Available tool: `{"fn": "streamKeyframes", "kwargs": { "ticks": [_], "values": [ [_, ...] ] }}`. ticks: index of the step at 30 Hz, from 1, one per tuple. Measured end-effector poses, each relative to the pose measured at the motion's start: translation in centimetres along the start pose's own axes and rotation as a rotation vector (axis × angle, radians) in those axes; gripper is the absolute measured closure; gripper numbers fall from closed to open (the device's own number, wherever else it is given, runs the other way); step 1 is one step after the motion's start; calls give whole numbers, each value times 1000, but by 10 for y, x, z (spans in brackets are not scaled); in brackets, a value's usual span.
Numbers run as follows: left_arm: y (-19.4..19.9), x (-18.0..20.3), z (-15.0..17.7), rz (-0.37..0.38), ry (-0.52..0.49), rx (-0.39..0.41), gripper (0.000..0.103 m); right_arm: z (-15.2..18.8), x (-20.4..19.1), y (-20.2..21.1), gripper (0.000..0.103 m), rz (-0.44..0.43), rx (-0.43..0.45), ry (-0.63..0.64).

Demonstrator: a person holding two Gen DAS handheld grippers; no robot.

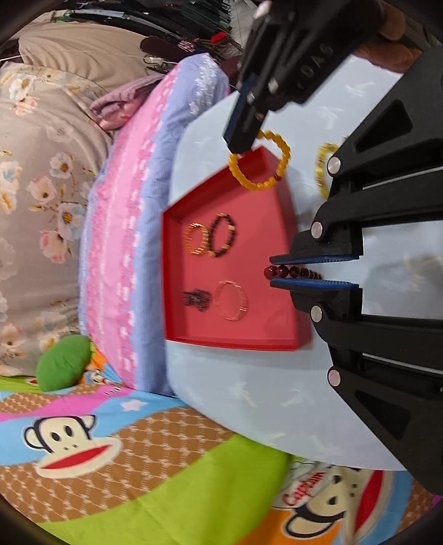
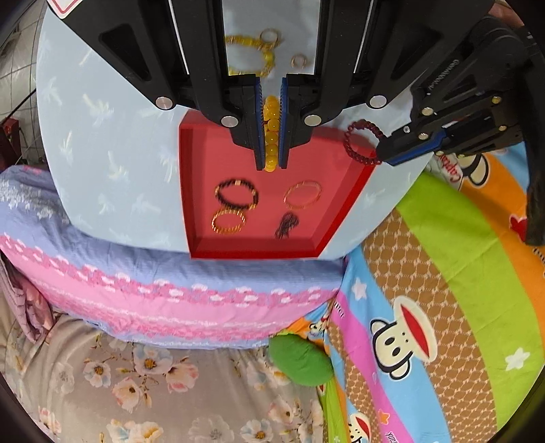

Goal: Organize jewelry
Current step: 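Grasp the small yellow bead bracelet with right tool while left tool lifts red bracelet, then lower both bracelets into the red box and open both tools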

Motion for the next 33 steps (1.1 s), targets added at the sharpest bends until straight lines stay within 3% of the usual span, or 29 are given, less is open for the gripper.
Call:
{"fn": "streamKeyframes", "kwargs": {
  "ticks": [5,10,17,28,30,32,33],
  "values": [
    [-11,3,-40,46,37,50,95,-27,9,-26,96,4,2,-19],
    [-54,-5,-45,112,110,-4,95,-27,11,-64,96,-21,-51,-56],
    [-118,-27,-9,53,128,-138,95,7,23,-112,96,6,-164,-81],
    [-131,-39,14,-76,51,-153,95,29,37,-125,95,70,-194,-67],
    [-129,-39,13,-105,39,-135,91,29,36,-122,88,86,-181,-54],
    [-125,-39,11,-130,31,-116,76,28,35,-119,80,91,-167,-47],
    [-123,-39,10,-137,31,-106,74,28,34,-117,78,93,-163,-45]
  ]
}}
Point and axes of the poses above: each gripper's, at about its wrist camera, not at the fingertips, and y roughly against the way its jaws point, x to its right, z to its underside, the point moved 8 cm from there along -y, roughly the way its jaws point
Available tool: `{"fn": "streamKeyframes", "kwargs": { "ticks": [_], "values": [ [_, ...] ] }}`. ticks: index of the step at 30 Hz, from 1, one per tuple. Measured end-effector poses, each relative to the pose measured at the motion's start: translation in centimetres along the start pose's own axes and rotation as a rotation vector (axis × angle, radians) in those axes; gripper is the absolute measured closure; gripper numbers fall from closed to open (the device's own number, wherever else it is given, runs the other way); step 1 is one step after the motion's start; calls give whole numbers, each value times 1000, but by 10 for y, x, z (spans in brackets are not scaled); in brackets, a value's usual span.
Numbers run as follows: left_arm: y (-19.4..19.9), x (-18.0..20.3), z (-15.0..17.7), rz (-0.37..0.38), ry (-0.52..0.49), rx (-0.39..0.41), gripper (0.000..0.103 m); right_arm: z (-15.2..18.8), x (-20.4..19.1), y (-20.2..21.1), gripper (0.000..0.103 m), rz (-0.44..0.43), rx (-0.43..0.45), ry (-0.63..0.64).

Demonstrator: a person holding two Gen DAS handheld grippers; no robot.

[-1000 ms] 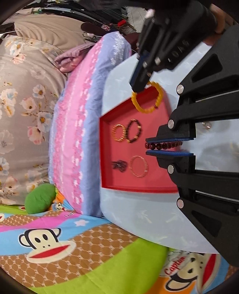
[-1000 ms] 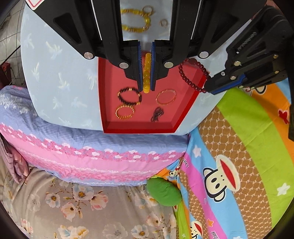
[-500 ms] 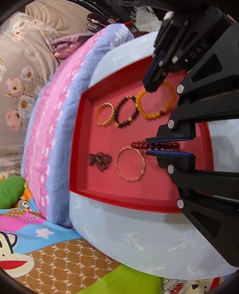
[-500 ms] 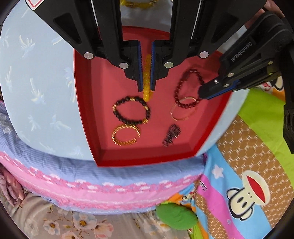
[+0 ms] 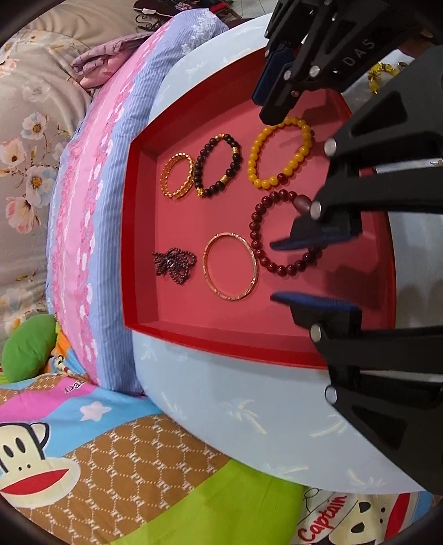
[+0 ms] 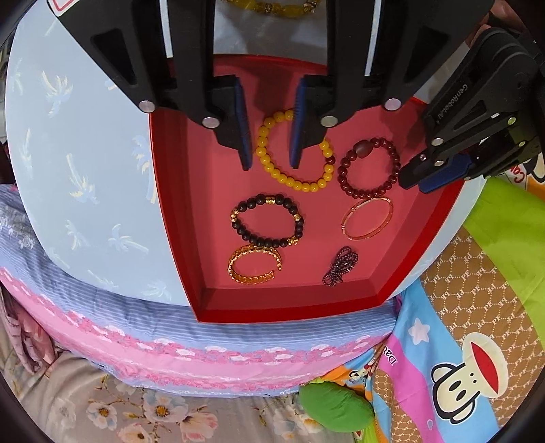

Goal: Organize jewelry
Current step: 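Lower both bracelets into the red box and open both tools, then withdraw both open tools from the box toward the large yellow glass bracelet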

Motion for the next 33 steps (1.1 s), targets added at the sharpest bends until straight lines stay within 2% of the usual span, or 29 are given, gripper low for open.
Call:
{"fn": "streamKeyframes", "kwargs": {
  "ticks": [2,4,16,19,21,25,33],
  "values": [
    [5,-1,-2,-14,3,17,67,1,-1,4,73,5,7,3],
    [9,-2,-3,-17,7,23,65,1,-2,7,72,0,9,-1],
    [40,2,15,-14,15,33,65,10,0,52,68,-19,61,-21],
    [54,3,27,-16,10,42,64,20,8,67,68,-10,70,-25],
    [62,5,33,-28,-5,48,59,29,14,75,68,3,70,-20],
    [76,9,49,-25,-21,51,59,51,27,86,68,26,52,-27],
    [84,18,82,-3,-26,11,58,91,37,84,68,38,-9,-46]
  ]
}}
Point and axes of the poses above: each gripper's, at about its wrist camera, not at the fingertips, and y roughly against the way its jaws point, x to its right, z to its underside, the point moved 8 cm from there along -y, roughly the way its jaws point
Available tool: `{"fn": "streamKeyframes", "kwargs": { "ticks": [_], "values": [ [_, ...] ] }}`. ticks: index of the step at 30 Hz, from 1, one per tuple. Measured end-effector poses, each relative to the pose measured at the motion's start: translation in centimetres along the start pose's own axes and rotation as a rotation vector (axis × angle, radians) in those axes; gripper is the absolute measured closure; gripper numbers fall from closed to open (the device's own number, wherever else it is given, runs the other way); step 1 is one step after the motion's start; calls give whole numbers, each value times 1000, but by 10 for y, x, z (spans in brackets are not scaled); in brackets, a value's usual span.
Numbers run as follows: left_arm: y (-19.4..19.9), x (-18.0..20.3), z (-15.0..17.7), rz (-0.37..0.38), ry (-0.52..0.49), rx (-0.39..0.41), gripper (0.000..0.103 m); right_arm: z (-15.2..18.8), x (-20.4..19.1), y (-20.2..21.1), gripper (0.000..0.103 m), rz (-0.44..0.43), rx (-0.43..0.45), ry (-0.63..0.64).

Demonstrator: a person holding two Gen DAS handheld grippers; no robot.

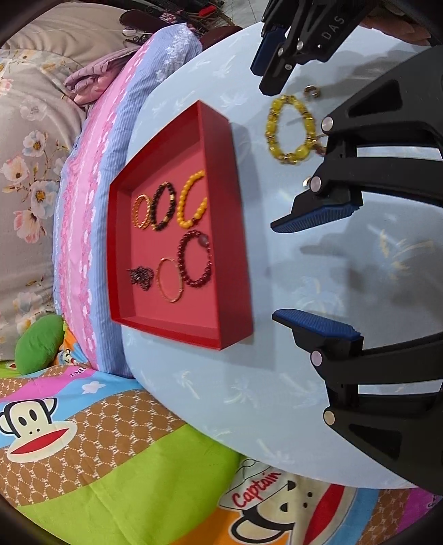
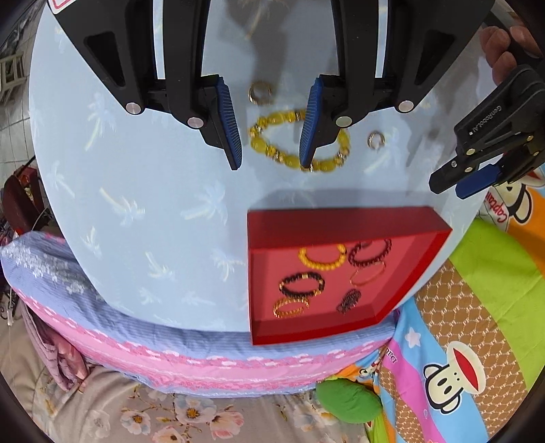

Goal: Organize jewelry
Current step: 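Withdraw both open tools from the box toward the large yellow glass bracelet, then grasp the large yellow glass bead bracelet with the right tool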

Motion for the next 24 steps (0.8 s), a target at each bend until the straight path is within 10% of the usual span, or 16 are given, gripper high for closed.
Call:
{"fn": "streamKeyframes", "kwargs": {
  "ticks": [15,24],
  "values": [
    [-7,4,32,9,11,-74,58,13,-5,-33,68,17,-42,25],
    [-9,20,38,60,10,-101,58,21,2,-30,92,37,-44,26]
  ]
}}
Point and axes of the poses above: each gripper's, at about its wrist camera, not at the fingertips, and y roughly against the way its jaws point, x to its right, z to its underside, the point moved 8 cm from there along -y, roughly the way its jaws point
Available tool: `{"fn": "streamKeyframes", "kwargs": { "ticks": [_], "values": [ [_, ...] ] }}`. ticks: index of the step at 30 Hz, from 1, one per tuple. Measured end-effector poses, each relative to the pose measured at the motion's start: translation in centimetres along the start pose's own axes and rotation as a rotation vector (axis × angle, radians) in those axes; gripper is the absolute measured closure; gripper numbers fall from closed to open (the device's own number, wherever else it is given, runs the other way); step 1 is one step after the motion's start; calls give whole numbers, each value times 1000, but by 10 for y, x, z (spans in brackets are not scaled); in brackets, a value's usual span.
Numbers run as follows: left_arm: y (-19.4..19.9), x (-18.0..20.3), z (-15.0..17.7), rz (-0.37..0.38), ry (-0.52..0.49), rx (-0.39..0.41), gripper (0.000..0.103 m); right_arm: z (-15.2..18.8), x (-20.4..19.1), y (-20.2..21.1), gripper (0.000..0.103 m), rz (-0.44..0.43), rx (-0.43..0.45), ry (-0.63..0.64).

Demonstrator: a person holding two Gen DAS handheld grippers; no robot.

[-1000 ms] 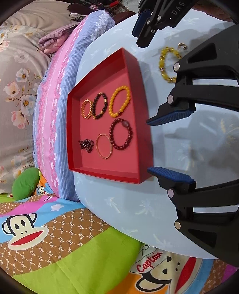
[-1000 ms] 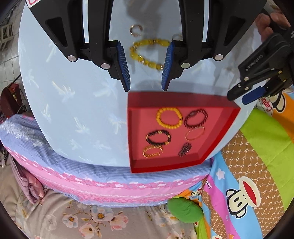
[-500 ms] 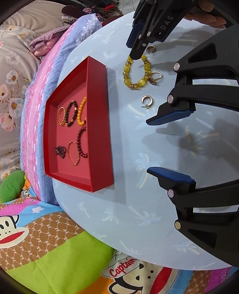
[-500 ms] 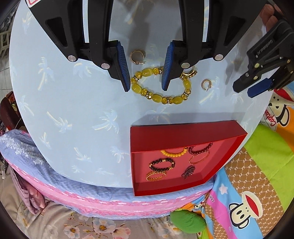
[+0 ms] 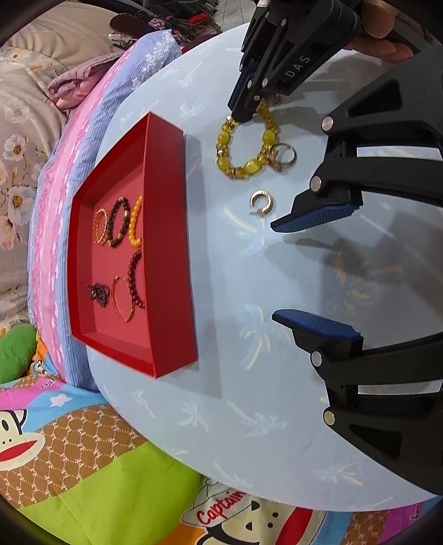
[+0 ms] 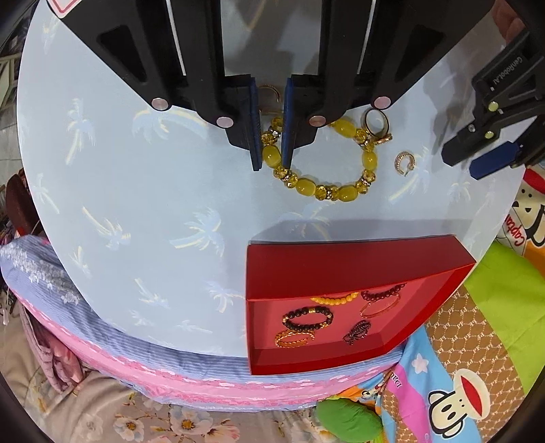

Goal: Organize jewelry
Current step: 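Grasp the large yellow glass bead bracelet with the right tool, then grasp the gold ring with left tool while right tool lifts the glass bracelet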

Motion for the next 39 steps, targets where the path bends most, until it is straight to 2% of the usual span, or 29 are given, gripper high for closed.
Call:
{"fn": "streamKeyframes", "kwargs": {
  "ticks": [12,19,24,28,30,32,35,39],
  "values": [
    [-4,48,5,121,-30,-35,57,8,0,4,92,-20,-13,-27],
    [-14,61,2,113,-55,-34,56,7,8,6,92,-42,-25,-56],
    [-18,63,-1,63,-97,-17,58,8,9,7,92,-46,-25,-61],
    [-17,61,1,47,-121,-5,65,10,7,7,92,-45,-22,-52],
    [-16,58,1,34,-120,4,71,10,6,7,92,-48,-22,-53],
    [-16,52,0,28,-104,8,82,10,6,7,92,-51,-22,-54],
    [-15,44,0,38,-83,-4,90,11,5,7,92,-56,-22,-57],
    [-12,34,2,32,-61,-9,91,12,4,7,92,-62,-24,-63]
  ]
}}
Point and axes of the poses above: each gripper's, at about its wrist camera, not at the fingertips, and y roughly against the way its jaws point, x to its right, z to its underside, the point moved 8 cm from there along -y, roughly the way its jaws point
